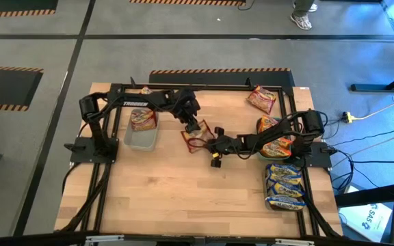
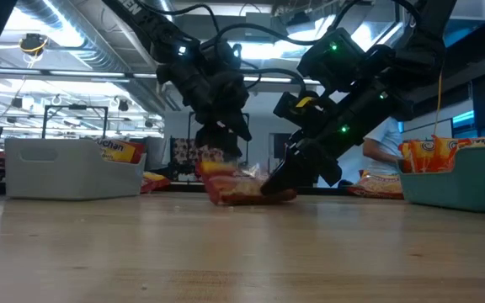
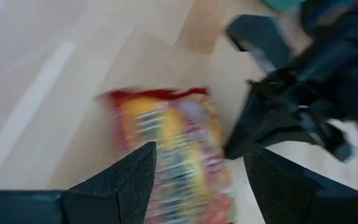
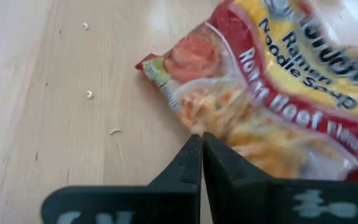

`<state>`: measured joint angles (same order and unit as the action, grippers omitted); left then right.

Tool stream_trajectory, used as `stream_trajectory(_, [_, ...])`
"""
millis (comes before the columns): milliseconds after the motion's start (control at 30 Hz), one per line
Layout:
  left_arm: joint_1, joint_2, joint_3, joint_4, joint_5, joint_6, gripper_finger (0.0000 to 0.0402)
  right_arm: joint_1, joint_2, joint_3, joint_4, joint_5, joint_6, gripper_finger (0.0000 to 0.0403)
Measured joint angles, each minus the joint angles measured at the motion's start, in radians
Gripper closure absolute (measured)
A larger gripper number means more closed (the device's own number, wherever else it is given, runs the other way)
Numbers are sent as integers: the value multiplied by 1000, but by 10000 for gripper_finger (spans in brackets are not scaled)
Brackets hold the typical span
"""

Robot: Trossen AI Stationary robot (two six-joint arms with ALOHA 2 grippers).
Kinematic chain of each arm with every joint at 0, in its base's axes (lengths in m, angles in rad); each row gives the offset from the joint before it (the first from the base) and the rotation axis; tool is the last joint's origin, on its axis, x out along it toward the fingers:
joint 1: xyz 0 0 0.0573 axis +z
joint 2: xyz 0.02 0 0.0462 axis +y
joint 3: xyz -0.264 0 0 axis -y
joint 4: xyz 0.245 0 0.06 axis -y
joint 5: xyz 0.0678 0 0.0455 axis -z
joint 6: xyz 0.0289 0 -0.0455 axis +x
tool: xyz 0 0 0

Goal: Sort Maruchan noodles
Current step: Put the red noodle pack into the white bin

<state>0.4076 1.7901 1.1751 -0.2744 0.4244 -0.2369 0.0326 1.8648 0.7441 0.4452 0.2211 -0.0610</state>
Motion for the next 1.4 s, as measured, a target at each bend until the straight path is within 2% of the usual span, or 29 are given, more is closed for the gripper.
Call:
stream_trajectory(100, [-12,-1,0,24,11,0,166,0,0,0,0,0,0,402])
stream_trajectory(267, [-12,-2,0,1,-189,10,166,0,-1,0,-1,0,0,402])
stream_trajectory(367, [-1,7,0,-30,-231,23,166,1,-1,0,4,-1,0,402])
stream_trajectory(600, [11,25,-1,-38,-224,45,166,26,-33,27,58,34,-1,402])
stream_trajectory(800, [16,25,-1,-23,-169,64,166,-52,3,29,88,50,34,402])
stream_trajectory(900, [16,25,-1,-24,-171,75,166,-69,35,32,101,5,48,402])
stream_trajectory(1000, [16,25,-1,-24,-171,83,166,-54,46,32,111,0,30,402])
stream_trajectory(1300, [16,25,-2,-51,-169,90,166,-5,49,22,86,92,0,402])
stream_trajectory(1400, [15,25,-2,-51,-163,89,166,-5,53,19,73,90,-4,402])
